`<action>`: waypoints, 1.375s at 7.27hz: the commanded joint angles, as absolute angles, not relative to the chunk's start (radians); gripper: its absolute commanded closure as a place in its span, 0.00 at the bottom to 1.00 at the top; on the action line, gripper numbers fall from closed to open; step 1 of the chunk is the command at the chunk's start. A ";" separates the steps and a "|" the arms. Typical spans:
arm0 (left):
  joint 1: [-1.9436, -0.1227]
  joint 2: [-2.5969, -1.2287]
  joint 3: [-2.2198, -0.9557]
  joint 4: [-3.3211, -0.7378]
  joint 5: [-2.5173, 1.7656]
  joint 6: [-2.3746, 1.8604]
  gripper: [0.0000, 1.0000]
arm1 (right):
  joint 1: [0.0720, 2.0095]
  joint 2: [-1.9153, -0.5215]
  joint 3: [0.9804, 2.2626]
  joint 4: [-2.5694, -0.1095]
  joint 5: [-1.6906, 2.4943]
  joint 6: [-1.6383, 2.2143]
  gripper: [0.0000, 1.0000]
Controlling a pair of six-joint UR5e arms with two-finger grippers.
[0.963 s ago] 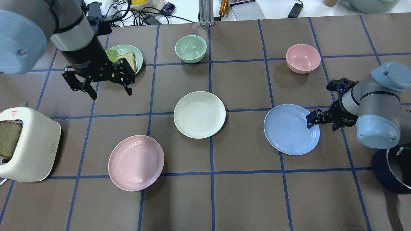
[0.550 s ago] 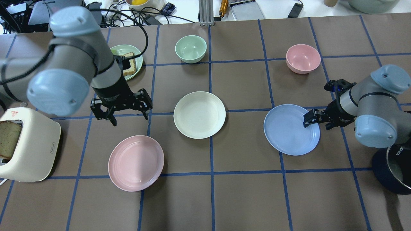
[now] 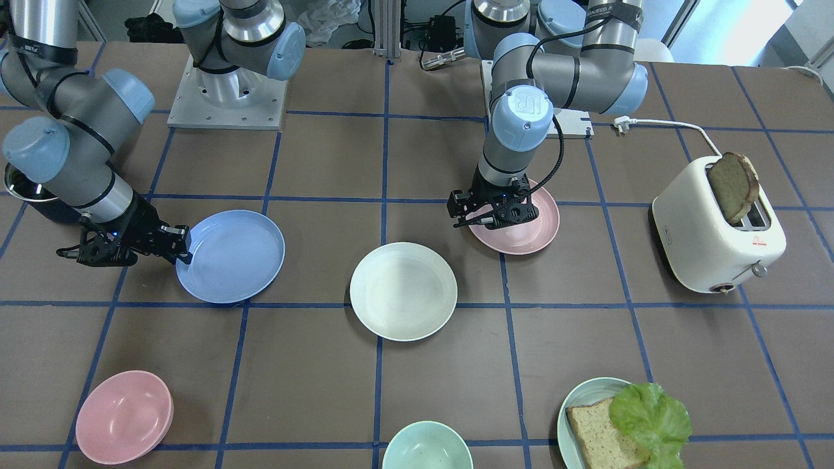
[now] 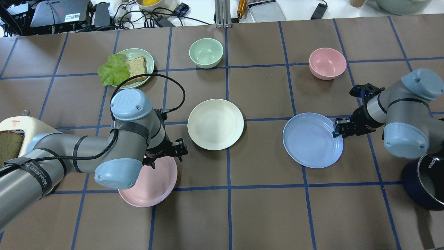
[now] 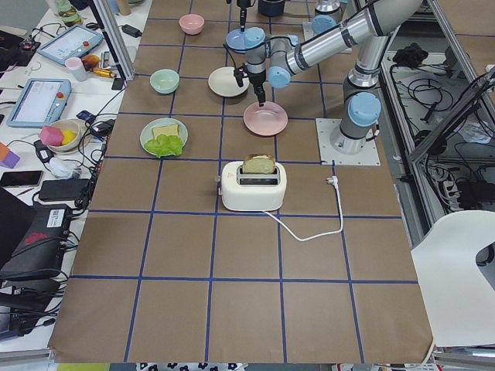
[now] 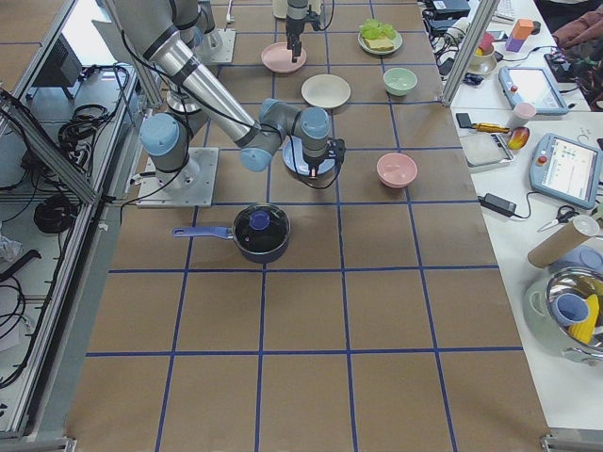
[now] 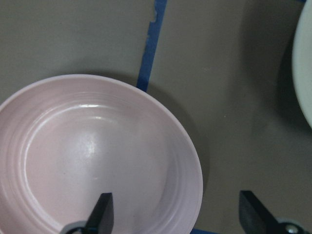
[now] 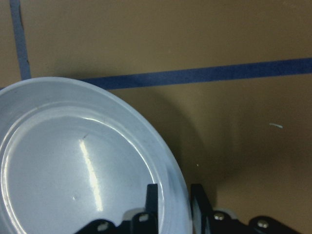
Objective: Stack three plates with pink and blue
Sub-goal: 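Lift the pink plate with the left gripper and carry it onto the cream plate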
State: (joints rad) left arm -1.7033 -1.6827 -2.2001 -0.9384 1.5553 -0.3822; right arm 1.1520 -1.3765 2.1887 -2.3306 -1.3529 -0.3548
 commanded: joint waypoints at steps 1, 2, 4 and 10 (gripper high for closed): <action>-1.735 -1.727 -2.217 -0.896 1.552 -0.399 0.45 | 1.152 -1.376 2.178 -2.330 -1.356 -0.354 0.91; -1.736 -1.745 -2.218 -0.894 1.549 -0.411 0.52 | 1.152 -1.376 2.177 -2.329 -1.356 -0.353 0.94; -1.741 -1.752 -2.218 -0.888 1.554 -0.405 0.95 | 1.152 -1.377 2.166 -2.318 -1.359 -0.351 1.00; -1.787 -1.745 -1.901 -1.084 1.568 -0.420 1.00 | 1.152 -1.379 1.937 -2.059 -1.376 -0.351 1.00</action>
